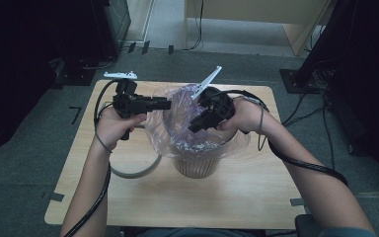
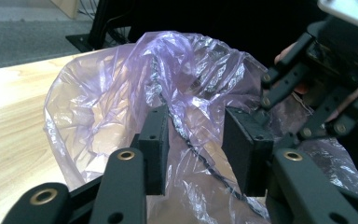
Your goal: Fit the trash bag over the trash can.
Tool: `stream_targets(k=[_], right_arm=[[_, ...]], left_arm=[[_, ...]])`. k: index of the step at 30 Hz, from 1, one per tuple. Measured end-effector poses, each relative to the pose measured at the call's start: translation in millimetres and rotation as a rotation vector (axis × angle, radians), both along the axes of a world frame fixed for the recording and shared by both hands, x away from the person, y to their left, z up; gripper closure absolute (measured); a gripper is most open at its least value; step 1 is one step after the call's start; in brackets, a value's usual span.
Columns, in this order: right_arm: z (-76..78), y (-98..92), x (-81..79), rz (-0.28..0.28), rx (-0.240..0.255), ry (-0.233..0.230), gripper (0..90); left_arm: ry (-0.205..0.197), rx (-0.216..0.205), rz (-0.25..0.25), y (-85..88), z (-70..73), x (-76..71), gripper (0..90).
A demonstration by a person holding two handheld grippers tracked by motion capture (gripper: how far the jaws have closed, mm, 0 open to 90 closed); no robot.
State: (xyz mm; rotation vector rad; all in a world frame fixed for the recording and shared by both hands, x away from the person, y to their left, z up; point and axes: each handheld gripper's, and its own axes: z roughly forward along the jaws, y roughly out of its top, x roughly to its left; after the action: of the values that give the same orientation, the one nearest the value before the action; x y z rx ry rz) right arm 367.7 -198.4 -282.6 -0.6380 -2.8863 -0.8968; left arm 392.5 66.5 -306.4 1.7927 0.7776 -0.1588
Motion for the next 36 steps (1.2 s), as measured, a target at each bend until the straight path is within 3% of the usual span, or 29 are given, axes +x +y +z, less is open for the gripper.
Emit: stream_targets(k=[3, 4, 5, 6, 8, 13, 17, 22, 27, 29, 30, 32, 34, 36], right_arm=[[3.6, -4.9, 5.9, -0.031, 0.023, -0.027, 70.9], [8.1, -8.5, 12.2, -0.08, 0.027, -0.053, 68.6], [8.1, -8.5, 12.2, -0.08, 0.027, -0.053, 68.6], [10.2, -10.6, 18.6, -0.124, 0.016, -0.078, 67.1], [9.6, -12.1, 24.4, -0.155, 0.009, -0.097, 67.2], [3.8, -13.4, 36.1, -0.214, -0.004, -0.1, 68.1], [4.8, -5.4, 44.7, -0.265, 0.013, -0.063, 71.9], [12.2, 4.9, 48.4, -0.332, 0.055, 0.017, 73.9], [-1.8, 12.1, 56.8, -0.388, 0.027, 0.059, 73.2], [-9.7, 13.6, 60.7, -0.389, 0.027, 0.062, 69.0], [-17.1, 13.9, 63.3, -0.373, 0.046, 0.04, 59.1], [-24.8, 13.9, 65.3, -0.373, 0.04, 0.062, 58.4], [-26.8, 15.9, 63.6, -0.357, 0.014, 0.034, 54.5], [-28.9, 18.2, 62.3, -0.345, 0.034, 0.046, 47.9]], left_arm=[[-0.005, 0.005, 0.004, -0.4, 0.4, -0.1, 60.2], [-0.005, 0.011, 0.011, -1.2, -0.1, -0.2, 60.3], [-0.005, 0.011, 0.011, -1.2, -0.1, -0.2, 60.6], [-0.003, 0.024, 0.016, -1.3, -1.0, 0.5, 61.5], [0.004, 0.025, 0.019, -0.5, -1.4, 1.2, 64.7], [0.005, 0.022, 0.01, -1.0, -0.5, 0.5, 67.2], [0.004, 0.032, 0.01, -3.4, -1.6, 0.8, 66.1], [-0.003, 0.03, 0.014, -3.6, -1.2, 0.5, 65.2], [-0.022, 0.031, 0.029, -2.5, -0.9, 0.2, 59.0], [-0.037, 0.028, 0.037, -1.3, -0.6, 0.1, 56.3], [-0.04, 0.026, 0.039, -0.6, -0.4, 0.2, 55.5], [-0.039, 0.019, 0.037, 0.4, 0.3, 0.2, 54.7], [-0.039, 0.02, 0.037, 0.1, 0.0, 0.3, 54.2], [-0.035, 0.02, 0.036, -0.8, -0.7, 0.6, 53.7]])
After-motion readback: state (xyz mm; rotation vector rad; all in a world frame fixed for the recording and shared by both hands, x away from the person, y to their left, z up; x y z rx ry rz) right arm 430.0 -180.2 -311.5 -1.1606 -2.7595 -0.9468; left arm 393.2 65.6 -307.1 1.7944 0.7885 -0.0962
